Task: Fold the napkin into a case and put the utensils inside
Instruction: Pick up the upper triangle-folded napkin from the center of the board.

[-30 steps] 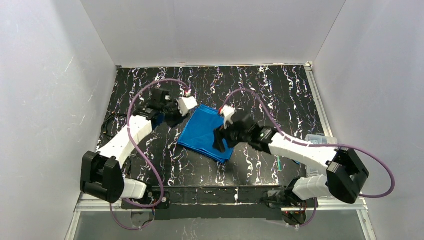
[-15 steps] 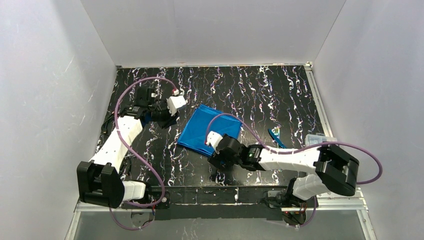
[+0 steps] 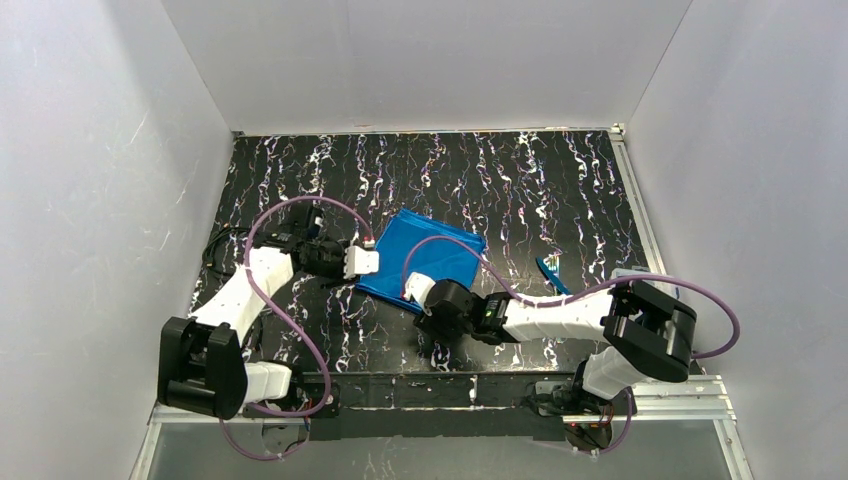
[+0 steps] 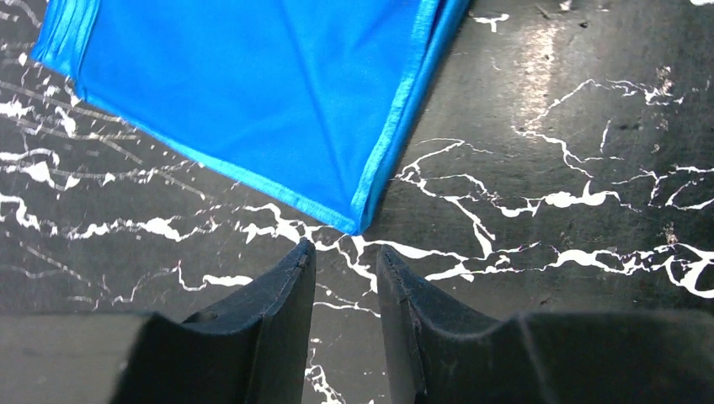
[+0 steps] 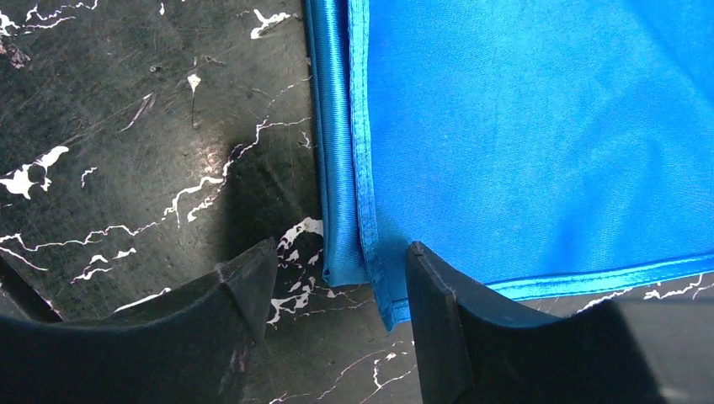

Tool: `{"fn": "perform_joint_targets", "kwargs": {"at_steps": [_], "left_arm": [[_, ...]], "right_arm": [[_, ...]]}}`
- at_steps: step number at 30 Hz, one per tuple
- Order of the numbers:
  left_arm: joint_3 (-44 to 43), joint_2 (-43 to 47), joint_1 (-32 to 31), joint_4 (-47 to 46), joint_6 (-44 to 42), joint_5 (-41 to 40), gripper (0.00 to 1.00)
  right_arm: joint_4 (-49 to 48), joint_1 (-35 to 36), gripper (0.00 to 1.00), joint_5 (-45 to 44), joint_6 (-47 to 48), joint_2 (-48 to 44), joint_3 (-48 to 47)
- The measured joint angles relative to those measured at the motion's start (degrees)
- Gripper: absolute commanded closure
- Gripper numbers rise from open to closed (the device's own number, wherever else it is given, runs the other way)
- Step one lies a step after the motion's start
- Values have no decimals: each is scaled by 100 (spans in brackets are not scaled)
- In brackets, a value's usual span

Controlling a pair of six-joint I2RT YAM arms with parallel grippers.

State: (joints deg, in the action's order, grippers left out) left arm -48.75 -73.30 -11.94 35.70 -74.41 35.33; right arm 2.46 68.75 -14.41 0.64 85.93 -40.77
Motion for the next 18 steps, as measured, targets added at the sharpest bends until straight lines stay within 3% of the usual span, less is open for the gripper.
{"fn": "perform_joint_targets", "kwargs": {"at_steps": [8, 18], "left_arm": [[481, 0, -577, -179, -977, -125, 69], [1370, -76, -935, -1274, -1871, -605, 70]], "right_arm": [[17, -138, 52, 66, -94, 15, -2], [39, -238, 57, 63, -219, 15, 7]]}}
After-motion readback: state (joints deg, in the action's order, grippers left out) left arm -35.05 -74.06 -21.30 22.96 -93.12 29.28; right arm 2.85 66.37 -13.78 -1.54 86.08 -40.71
